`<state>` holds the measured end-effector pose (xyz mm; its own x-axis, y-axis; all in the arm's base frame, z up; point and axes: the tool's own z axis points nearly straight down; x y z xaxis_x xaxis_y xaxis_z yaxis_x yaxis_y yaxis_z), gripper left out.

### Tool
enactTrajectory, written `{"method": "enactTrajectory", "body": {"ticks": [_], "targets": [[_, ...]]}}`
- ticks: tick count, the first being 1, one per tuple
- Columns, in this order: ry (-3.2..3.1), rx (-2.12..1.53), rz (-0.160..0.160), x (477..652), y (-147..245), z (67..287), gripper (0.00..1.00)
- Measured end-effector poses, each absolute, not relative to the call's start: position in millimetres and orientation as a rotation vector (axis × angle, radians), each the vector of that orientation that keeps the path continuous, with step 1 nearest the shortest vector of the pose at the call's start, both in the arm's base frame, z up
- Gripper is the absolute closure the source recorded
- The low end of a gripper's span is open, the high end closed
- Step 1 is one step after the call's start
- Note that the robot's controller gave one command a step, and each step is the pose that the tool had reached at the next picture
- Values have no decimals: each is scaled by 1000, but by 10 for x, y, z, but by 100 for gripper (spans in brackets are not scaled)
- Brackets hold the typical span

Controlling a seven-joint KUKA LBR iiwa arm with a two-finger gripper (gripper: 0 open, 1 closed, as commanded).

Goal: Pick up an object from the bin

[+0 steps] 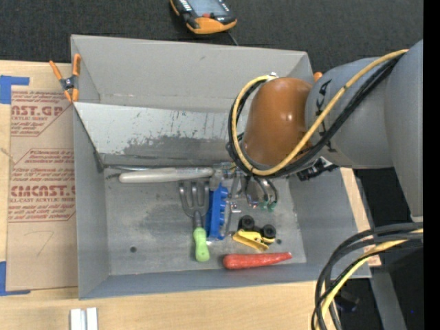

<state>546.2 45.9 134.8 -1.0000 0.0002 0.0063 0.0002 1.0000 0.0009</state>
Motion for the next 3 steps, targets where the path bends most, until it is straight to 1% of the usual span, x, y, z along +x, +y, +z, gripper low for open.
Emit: {"method": "enactTrajectory", "body": {"ticks": [1,2,3], "targets": [[-3143,0,-2,5482,456,1387,0],[-3066,666,-3,5605,540,708,0],[-3079,662,-3,5575,483,719,0]]}}
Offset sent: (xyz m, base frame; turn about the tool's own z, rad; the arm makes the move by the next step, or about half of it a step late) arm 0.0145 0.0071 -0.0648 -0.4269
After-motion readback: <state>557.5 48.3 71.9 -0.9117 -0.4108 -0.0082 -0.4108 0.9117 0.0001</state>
